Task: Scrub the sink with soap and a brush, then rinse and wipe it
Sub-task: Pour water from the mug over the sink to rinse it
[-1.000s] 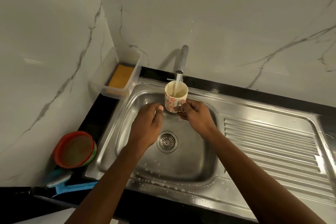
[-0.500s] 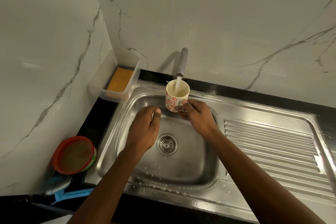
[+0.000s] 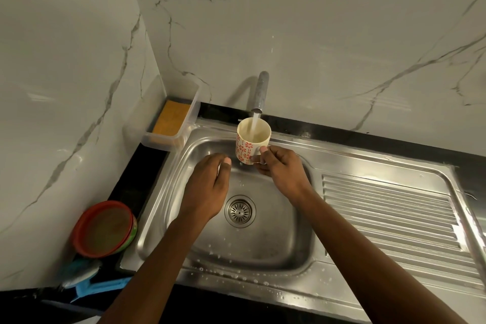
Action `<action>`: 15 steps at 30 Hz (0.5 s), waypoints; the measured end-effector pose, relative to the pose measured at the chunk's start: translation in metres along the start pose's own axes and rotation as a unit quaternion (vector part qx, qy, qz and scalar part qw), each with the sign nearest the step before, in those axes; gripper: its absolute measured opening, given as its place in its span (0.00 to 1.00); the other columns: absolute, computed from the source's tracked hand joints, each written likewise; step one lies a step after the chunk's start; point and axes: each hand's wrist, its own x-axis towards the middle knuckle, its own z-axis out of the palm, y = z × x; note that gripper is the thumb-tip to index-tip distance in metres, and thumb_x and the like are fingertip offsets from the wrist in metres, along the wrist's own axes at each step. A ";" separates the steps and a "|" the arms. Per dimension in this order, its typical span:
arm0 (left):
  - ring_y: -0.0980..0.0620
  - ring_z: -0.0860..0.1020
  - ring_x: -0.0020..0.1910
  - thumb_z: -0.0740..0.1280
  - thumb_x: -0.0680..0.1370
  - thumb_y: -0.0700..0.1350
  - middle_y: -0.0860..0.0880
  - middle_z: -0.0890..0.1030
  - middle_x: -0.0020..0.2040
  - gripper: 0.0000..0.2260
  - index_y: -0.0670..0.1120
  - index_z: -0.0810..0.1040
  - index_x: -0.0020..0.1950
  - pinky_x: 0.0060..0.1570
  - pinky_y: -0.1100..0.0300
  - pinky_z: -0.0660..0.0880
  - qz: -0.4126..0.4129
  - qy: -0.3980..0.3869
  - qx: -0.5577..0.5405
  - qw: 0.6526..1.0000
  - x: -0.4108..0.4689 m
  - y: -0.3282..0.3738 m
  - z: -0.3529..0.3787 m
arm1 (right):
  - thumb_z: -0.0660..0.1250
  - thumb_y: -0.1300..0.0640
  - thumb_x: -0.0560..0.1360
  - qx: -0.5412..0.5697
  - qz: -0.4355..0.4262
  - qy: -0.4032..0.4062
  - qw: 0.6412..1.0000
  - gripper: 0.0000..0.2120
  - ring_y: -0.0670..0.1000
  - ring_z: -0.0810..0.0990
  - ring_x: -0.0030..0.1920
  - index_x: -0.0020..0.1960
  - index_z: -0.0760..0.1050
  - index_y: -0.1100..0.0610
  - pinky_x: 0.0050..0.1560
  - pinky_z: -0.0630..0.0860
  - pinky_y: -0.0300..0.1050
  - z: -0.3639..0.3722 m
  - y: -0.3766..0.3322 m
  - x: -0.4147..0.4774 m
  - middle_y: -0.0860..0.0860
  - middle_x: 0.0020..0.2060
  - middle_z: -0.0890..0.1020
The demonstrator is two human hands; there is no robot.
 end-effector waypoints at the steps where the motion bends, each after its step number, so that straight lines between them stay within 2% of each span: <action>1: 0.59 0.77 0.57 0.59 0.88 0.52 0.53 0.82 0.61 0.14 0.48 0.80 0.66 0.57 0.66 0.69 0.001 0.000 0.002 1.000 0.000 0.000 0.000 | 0.63 0.51 0.85 0.003 0.001 -0.001 1.000 0.13 0.47 0.86 0.54 0.55 0.83 0.56 0.58 0.83 0.44 0.000 0.000 0.000 0.50 0.54 0.87; 3: 0.59 0.76 0.57 0.59 0.88 0.52 0.53 0.82 0.61 0.14 0.48 0.80 0.66 0.56 0.68 0.69 0.003 -0.001 0.002 1.000 0.001 0.001 0.000 | 0.63 0.51 0.85 0.004 -0.002 -0.002 1.000 0.12 0.47 0.86 0.54 0.53 0.83 0.54 0.57 0.83 0.43 0.000 -0.001 0.000 0.50 0.55 0.87; 7: 0.59 0.76 0.59 0.59 0.88 0.52 0.53 0.81 0.63 0.15 0.48 0.80 0.68 0.60 0.62 0.70 -0.001 -0.001 -0.005 1.000 0.001 0.003 0.001 | 0.63 0.50 0.85 -0.002 -0.014 -0.005 1.000 0.11 0.47 0.86 0.54 0.50 0.82 0.50 0.54 0.83 0.41 0.001 -0.002 -0.001 0.49 0.54 0.87; 12: 0.59 0.76 0.56 0.59 0.88 0.51 0.54 0.81 0.60 0.14 0.47 0.80 0.66 0.53 0.73 0.66 0.002 -0.001 -0.003 1.000 0.002 0.006 0.000 | 0.63 0.50 0.85 -0.003 -0.016 -0.002 1.000 0.11 0.46 0.86 0.54 0.49 0.82 0.48 0.53 0.83 0.40 0.003 -0.002 -0.002 0.48 0.53 0.87; 15: 0.60 0.76 0.56 0.59 0.88 0.52 0.54 0.81 0.60 0.14 0.48 0.80 0.66 0.53 0.75 0.66 0.001 -0.002 -0.002 1.000 0.003 0.006 -0.001 | 0.63 0.49 0.85 -0.005 -0.015 -0.001 1.000 0.11 0.47 0.86 0.54 0.52 0.82 0.50 0.55 0.84 0.42 0.004 -0.001 -0.001 0.48 0.54 0.87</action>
